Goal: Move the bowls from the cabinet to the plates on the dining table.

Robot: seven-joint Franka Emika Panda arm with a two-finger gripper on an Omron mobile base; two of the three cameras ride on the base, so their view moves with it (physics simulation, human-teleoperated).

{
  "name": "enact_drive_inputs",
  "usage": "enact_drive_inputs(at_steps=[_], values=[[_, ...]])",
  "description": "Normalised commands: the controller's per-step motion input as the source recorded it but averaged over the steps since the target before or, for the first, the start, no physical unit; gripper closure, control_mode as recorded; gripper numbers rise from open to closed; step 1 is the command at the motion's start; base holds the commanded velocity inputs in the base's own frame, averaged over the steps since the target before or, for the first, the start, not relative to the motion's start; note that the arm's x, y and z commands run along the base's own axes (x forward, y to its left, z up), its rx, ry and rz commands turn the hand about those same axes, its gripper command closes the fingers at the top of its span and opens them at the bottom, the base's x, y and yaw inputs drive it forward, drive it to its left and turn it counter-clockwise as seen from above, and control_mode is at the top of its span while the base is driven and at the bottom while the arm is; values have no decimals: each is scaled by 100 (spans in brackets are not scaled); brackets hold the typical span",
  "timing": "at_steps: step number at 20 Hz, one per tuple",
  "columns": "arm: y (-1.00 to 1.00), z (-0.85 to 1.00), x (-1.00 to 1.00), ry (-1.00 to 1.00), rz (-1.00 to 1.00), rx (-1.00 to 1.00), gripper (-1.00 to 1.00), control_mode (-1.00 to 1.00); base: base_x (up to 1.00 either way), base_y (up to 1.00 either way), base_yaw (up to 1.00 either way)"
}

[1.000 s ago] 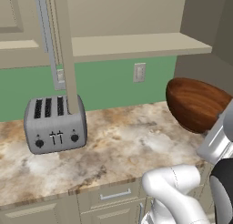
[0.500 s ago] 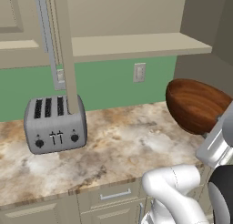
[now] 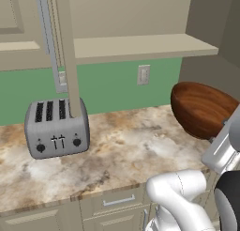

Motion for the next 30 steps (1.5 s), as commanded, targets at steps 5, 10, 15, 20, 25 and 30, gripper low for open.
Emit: enact_drive_inputs(at_steps=[5,10,15,20,25,30], values=[[0,0,0,0,0,0,100,100,-2,0,0],[0,0,0,0,0,0,100,100,-41,0,0],[0,0,0,0,0,0,100,100,-93,0,1],[0,0,0,0,0,0,100,100,-96,20,14],[0,0,0,0,0,0,100,100,-33,39,41],[0,0,0,0,0,0,100,100,-1,82,59]])
